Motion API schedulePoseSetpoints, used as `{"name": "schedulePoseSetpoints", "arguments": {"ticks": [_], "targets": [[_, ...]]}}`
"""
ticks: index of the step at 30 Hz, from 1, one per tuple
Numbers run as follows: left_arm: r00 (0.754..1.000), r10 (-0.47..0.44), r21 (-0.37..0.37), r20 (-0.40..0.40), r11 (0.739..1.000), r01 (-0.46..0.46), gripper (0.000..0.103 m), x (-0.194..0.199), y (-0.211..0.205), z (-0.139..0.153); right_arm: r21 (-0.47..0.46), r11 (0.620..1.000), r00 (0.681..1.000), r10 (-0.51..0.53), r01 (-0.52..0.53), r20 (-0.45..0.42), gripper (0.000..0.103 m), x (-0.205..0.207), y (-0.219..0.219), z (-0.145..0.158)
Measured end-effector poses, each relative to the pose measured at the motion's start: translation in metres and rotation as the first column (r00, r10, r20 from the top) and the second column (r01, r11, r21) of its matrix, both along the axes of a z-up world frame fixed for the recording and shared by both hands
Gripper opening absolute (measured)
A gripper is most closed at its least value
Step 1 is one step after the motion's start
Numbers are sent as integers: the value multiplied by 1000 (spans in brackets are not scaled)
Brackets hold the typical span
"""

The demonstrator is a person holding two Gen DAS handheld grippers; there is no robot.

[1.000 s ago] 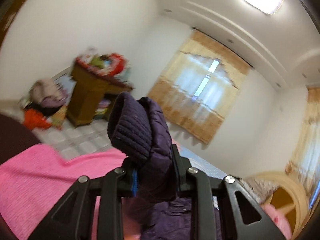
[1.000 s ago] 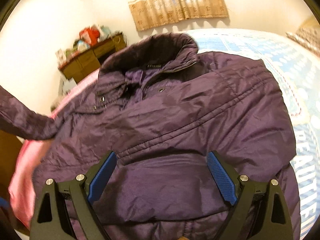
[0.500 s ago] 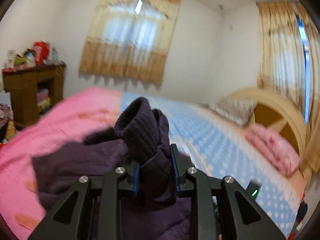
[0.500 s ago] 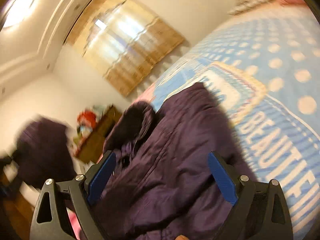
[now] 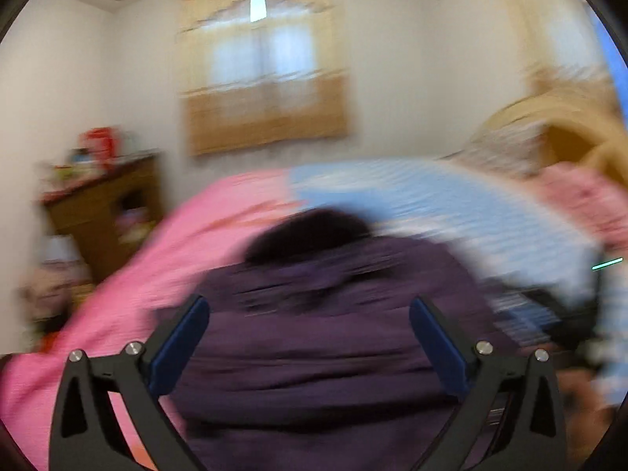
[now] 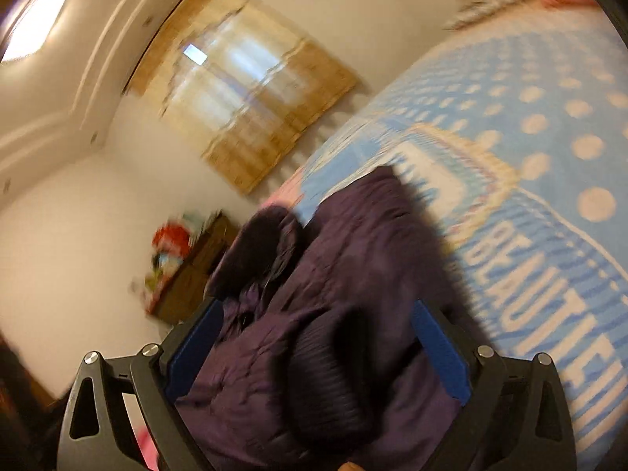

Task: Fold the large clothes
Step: 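Carry the held sleeve over the jacket front and open the left tool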

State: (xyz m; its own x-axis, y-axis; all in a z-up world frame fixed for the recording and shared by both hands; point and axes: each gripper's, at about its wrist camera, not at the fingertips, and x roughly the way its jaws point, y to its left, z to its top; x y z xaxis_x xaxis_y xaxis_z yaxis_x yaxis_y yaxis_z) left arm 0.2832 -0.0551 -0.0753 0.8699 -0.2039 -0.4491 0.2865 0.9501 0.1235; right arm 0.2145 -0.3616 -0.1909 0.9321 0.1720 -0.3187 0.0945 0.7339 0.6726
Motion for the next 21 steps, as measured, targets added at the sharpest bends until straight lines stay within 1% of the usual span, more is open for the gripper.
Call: {"name": "schedulePoseSetpoints", "arguments": {"ticks": [1,2,4,6,7,8,9,10,12,13,14,15,16,18,19,21], "targets": [[997,70,32,-33,997,-69,103,17,16,-9,-39,999,1000,27,-27,-15,97,3,9,2],[989,135,56,-60,990,-132,103,32,33,-19,-82,995,998,53,-56,-41,97,7,17,4],[966,228,102,-122,971,-216,103,57,53,-39,-154,984,993,74,-89,-97,97,17,31,4],[940,265,139,-214,961,-240,103,75,64,-65,-231,968,983,59,-99,-173,86,27,43,3],[931,268,135,-247,961,-241,103,80,68,-76,-256,962,978,38,-91,-206,79,30,45,3],[923,263,124,-281,964,-237,103,82,70,-87,-264,960,971,25,-90,-237,77,31,44,1],[922,252,107,-294,967,-231,103,81,72,-90,-268,959,966,18,-90,-259,77,31,44,0],[925,246,93,-290,969,-228,103,77,71,-89,-277,957,959,4,-86,-284,77,29,43,-1],[937,234,104,-261,971,-214,103,72,60,-82,-320,944,948,-25,-83,-319,77,27,44,-1],[945,232,109,-232,971,-212,103,66,59,-74,-349,934,945,-43,-78,-325,77,21,48,3],[956,224,95,-189,973,-209,103,60,60,-62,-379,923,943,-62,-71,-327,77,16,49,7],[963,216,82,-159,975,-205,103,55,65,-57,-408,911,941,-82,-63,-327,77,13,51,12],[969,213,76,-127,976,-205,103,52,65,-47,-427,903,942,-96,-54,-322,77,10,52,18],[972,214,66,-97,976,-209,103,54,64,-37,-502,865,946,-157,-6,-282,77,4,61,35],[972,218,61,-91,975,-213,103,56,63,-34,-526,850,950,-174,11,-260,77,3,65,44],[971,216,76,-104,975,-208,103,67,60,-39,-557,830,963,-159,11,-218,77,1,77,61]]}}
